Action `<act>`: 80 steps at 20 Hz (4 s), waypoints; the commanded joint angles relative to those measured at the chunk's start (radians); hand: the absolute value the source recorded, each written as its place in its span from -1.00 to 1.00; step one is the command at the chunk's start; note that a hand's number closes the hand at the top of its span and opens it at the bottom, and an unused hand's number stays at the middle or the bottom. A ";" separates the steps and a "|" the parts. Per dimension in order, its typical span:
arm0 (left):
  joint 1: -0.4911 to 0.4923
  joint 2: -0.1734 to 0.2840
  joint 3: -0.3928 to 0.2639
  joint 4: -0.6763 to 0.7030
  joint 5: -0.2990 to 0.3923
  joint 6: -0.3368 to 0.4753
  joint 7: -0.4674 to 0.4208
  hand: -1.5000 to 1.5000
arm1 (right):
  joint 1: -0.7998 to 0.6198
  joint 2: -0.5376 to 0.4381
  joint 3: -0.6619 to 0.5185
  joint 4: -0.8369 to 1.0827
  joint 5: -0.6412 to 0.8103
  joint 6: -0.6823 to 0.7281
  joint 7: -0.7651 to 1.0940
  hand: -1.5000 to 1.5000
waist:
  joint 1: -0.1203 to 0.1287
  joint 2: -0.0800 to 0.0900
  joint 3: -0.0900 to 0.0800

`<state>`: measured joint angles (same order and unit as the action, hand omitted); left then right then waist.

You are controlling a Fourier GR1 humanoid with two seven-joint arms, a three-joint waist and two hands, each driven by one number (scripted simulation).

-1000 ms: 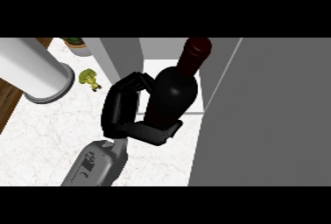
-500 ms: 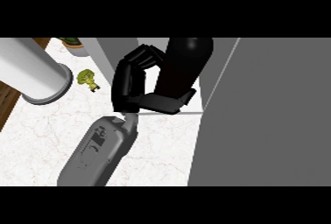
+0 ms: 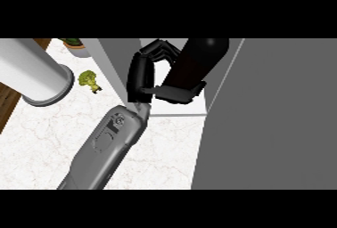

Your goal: Pick up the wine, place it into the cabinet and close the cabinet

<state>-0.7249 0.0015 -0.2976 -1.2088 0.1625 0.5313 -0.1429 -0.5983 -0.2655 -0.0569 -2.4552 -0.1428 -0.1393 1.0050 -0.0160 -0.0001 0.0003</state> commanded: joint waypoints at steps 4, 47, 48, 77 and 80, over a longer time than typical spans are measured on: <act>-0.012 -0.001 -0.036 0.105 0.014 0.016 -0.067 1.00 | 0.015 0.022 0.033 -0.075 -0.030 -0.023 0.052 -1.00 | 0.003 -0.001 -0.001; -0.277 -0.001 0.070 0.942 0.442 -0.078 -0.599 1.00 | 0.015 0.039 -0.028 0.004 -0.109 0.046 -0.037 -1.00 | -0.039 0.015 -0.001; -0.301 -0.001 0.082 0.970 0.427 -0.095 -0.609 1.00 | -0.013 0.041 -0.003 0.036 -0.078 0.038 -0.033 -1.00 | -0.032 0.015 -0.001; -0.384 0.007 0.177 1.137 0.431 -0.045 -0.562 1.00 | -0.055 0.071 0.049 0.015 -0.057 0.020 -0.030 -1.00 | -0.089 0.038 -0.005; -0.348 0.000 0.203 1.128 0.457 -0.105 -0.565 1.00 | -0.051 0.071 0.051 0.024 -0.062 0.031 -0.044 -1.00 | -0.086 0.036 -0.004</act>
<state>-1.1013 0.0155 -0.1342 -0.0657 0.5816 0.4870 -0.7079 -0.6426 -0.1946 -0.0098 -2.4027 -0.1918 -0.1011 0.9403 -0.0982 0.0359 -0.0025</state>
